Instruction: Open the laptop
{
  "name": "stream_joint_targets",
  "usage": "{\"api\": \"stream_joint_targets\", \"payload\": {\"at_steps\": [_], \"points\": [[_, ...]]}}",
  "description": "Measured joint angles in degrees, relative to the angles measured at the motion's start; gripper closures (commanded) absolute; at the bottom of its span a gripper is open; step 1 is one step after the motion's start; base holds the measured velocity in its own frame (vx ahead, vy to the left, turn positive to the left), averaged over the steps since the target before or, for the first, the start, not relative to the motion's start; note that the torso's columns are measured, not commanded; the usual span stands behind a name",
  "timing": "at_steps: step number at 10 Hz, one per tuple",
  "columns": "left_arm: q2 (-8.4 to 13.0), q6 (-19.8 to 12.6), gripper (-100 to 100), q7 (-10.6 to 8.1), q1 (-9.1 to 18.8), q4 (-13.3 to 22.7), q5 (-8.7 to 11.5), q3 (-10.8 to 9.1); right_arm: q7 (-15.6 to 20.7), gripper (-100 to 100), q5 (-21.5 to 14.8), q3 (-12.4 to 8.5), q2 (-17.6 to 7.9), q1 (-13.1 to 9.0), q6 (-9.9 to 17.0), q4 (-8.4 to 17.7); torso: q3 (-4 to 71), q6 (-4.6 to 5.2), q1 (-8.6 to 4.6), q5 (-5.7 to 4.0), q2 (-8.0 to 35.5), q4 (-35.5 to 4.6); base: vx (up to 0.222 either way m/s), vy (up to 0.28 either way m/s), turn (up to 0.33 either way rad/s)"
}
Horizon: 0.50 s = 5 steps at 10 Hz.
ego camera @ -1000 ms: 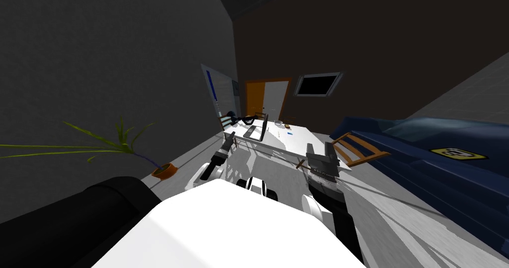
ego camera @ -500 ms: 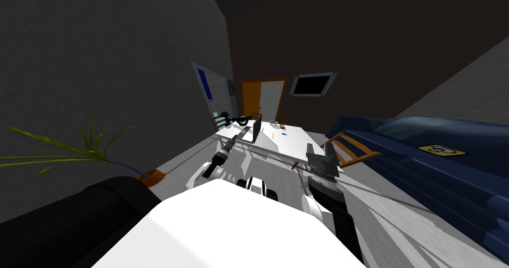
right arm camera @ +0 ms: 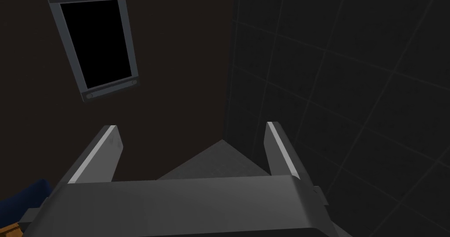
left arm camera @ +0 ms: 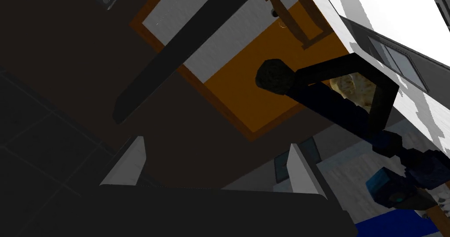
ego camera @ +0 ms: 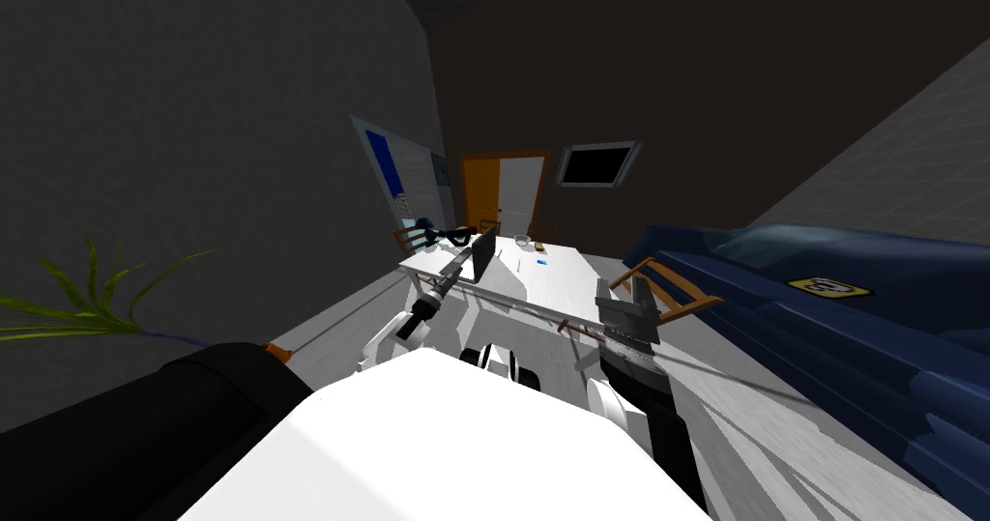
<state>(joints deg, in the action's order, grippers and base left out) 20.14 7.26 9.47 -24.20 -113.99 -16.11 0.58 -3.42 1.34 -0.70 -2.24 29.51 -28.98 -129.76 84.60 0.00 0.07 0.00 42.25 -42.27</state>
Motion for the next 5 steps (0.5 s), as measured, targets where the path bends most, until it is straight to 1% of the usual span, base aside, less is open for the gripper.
{"api": "stream_joint_targets", "payload": {"at_steps": [1, 3, 4, 5], "points": [[1.5, -1.5, -100, 0.58, 0.6, 0.4, -0.8, 0.13, 0.0, 0, 0.0, 0.0, 0.0, 0.0, 0.0, 0.0, 0.0, 0.0, -0.02, 0.02, 0.0, 0.0, 0.148, -0.151, -0.044], [3.5, -2.8, -100, 1.76, 1.3, 2.6, -2.2, 0.06, 0.0, 0, 0.0, 0.0, 0.0, 0.0, 0.0, 0.0, -0.1, 0.0, 0.0, 0.02, 0.1, 0.0, 0.125, -0.165, -0.066], [4.3, -3.3, -100, 2.55, 1.2, 3.4, -3.1, 0.08, 0.0, 0, 0.0, 0.0, 0.0, 0.0, 0.0, 0.0, -0.1, 0.0, -0.12, -0.02, 0.1, 0.0, 0.06, -0.08, -0.004], [4.4, -3.4, -100, 2.73, 1.2, 3.5, -3.2, 0.09, 0.0, 0, 0.0, 0.0, 0.0, 0.0, 0.0, 0.0, -0.2, -0.02, 0.16, 0.04, 0.3, -0.1, 0.104, -0.014, -0.038]]}}
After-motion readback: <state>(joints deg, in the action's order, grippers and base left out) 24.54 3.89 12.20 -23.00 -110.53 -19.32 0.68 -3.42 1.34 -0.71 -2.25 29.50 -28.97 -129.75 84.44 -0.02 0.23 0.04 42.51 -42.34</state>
